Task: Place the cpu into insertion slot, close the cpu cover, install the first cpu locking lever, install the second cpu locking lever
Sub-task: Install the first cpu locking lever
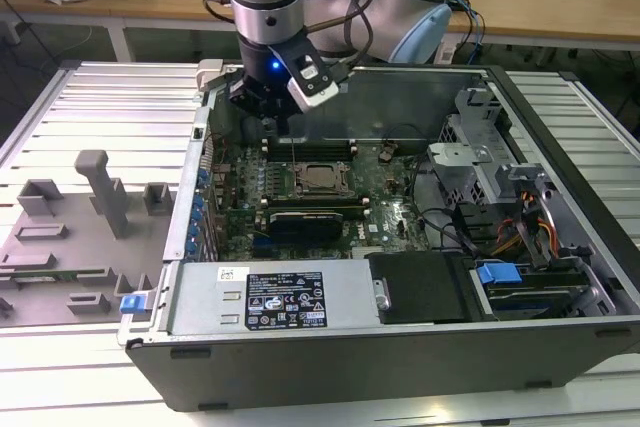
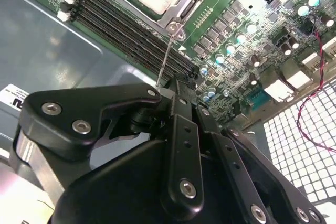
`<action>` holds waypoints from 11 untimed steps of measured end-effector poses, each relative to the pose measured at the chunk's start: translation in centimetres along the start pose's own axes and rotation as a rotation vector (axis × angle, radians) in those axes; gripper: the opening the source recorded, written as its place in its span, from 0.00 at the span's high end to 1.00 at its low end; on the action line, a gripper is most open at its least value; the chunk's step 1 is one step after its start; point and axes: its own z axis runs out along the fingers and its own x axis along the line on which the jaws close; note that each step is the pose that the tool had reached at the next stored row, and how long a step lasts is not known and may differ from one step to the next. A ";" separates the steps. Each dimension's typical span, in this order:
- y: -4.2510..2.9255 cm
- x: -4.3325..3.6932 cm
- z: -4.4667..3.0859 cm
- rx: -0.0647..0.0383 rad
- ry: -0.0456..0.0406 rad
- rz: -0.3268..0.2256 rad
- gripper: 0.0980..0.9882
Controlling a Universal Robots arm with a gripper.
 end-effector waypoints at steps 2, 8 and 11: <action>-0.04 0.02 0.17 -0.012 -0.0013 0.001 0.99; -0.38 -0.09 0.75 -0.040 -0.0041 0.003 0.99; -0.83 -0.90 1.02 -0.044 -0.0044 0.003 0.99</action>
